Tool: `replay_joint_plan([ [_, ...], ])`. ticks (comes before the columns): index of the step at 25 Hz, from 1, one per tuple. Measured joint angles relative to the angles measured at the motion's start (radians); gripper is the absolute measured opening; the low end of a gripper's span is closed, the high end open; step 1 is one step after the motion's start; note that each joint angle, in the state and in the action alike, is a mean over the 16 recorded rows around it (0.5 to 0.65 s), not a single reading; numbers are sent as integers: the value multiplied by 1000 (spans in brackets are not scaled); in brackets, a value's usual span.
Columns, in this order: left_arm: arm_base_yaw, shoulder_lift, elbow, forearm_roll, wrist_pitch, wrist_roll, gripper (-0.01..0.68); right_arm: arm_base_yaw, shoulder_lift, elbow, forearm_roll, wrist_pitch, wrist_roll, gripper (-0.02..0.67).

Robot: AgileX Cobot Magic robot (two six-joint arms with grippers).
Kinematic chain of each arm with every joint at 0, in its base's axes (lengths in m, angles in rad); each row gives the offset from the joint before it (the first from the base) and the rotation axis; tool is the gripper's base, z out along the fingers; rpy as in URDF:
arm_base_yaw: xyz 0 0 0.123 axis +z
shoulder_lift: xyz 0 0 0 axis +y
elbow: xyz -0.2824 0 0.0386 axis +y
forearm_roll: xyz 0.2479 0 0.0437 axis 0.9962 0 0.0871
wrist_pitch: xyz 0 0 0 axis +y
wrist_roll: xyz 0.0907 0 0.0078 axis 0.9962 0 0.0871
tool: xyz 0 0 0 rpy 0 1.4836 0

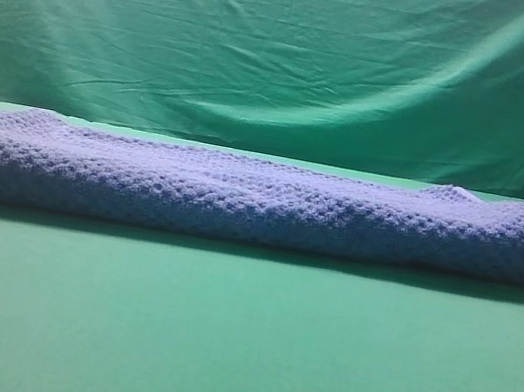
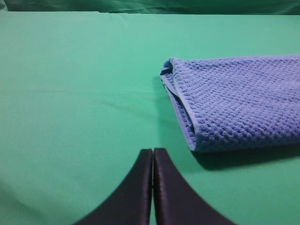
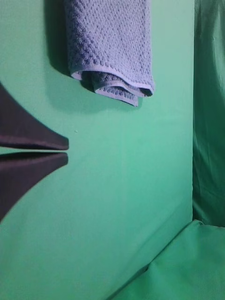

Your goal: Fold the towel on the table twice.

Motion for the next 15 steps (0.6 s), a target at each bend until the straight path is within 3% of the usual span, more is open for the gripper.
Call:
replay_joint_plan([
  [15, 0, 0, 0, 0, 0, 0, 0, 0, 0, 0, 0, 0, -2, 0],
])
